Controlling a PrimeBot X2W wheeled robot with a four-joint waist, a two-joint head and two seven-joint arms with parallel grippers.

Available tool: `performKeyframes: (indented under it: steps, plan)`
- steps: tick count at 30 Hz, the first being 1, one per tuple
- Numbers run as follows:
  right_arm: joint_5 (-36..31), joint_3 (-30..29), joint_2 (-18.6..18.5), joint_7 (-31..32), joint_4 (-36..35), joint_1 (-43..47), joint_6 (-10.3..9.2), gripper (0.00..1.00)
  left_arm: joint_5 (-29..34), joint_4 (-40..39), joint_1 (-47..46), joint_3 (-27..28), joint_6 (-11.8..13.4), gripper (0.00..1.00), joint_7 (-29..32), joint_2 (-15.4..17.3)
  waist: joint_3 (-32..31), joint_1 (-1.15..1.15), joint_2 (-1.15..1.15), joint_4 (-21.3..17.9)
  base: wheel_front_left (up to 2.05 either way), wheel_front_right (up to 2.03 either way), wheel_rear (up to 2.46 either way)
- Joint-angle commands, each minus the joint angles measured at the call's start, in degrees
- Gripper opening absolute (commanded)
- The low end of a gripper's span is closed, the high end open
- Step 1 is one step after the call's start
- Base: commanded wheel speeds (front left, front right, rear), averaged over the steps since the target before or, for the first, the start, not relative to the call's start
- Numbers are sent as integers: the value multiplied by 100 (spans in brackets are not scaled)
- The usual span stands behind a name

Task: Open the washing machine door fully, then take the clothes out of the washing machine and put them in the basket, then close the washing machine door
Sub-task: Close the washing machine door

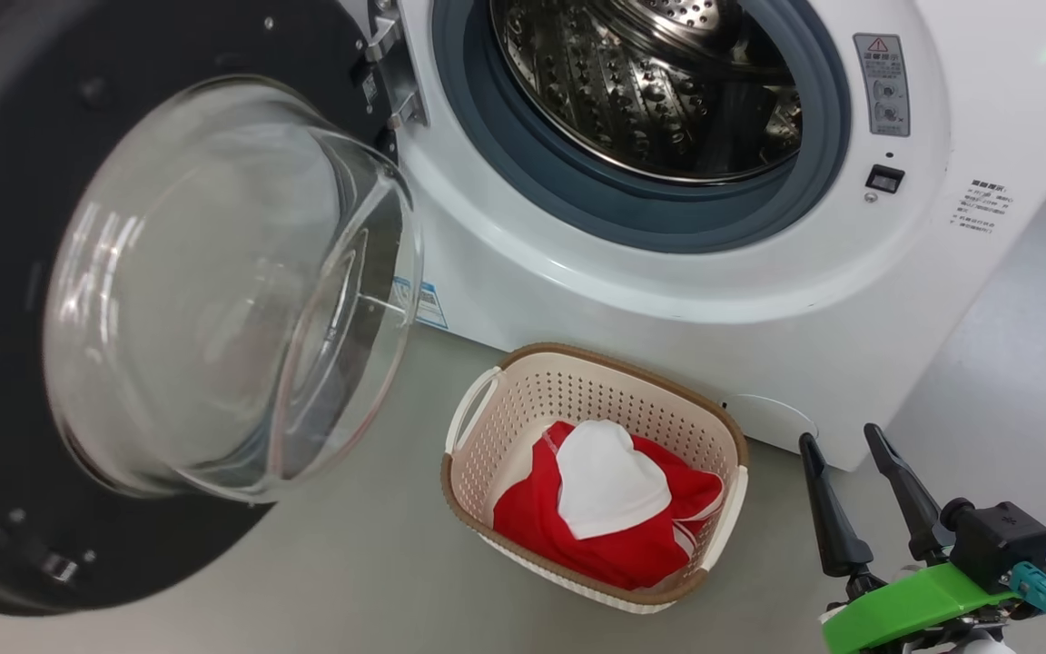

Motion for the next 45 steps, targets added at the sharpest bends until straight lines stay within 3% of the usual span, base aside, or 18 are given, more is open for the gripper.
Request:
performKeyframes:
  steps: [1, 12, 23, 36, 45]
  plan:
    - [61, 165, 9, -37, -134, -55, 36, 100, -61, -214, 22, 77, -79, 0, 93, 228, -22, 0, 0, -14, 0, 0, 0]
    - [84, 196, 9, -37, -140, 14, 36, 100, -598, -1559, 391, -353, -80, 0, 594, 148, -146, 0, 0, -136, 0, 0, 0]
    - [73, 161, 9, -37, -164, -14, 36, 100, -901, -2526, 498, -823, -80, 0, 693, 6, -62, 0, 0, -301, 0, 0, 0]
    - [36, 129, 9, -37, -174, -95, 36, 100, -900, -3123, 212, -1581, -80, 0, 190, -414, 49, 0, 0, -474, 0, 0, 0]
    - [35, 92, 9, -37, -183, -121, 36, 100, -786, -3078, 140, -1791, -80, 0, -245, -414, 86, 0, 0, -514, 0, 0, 0]
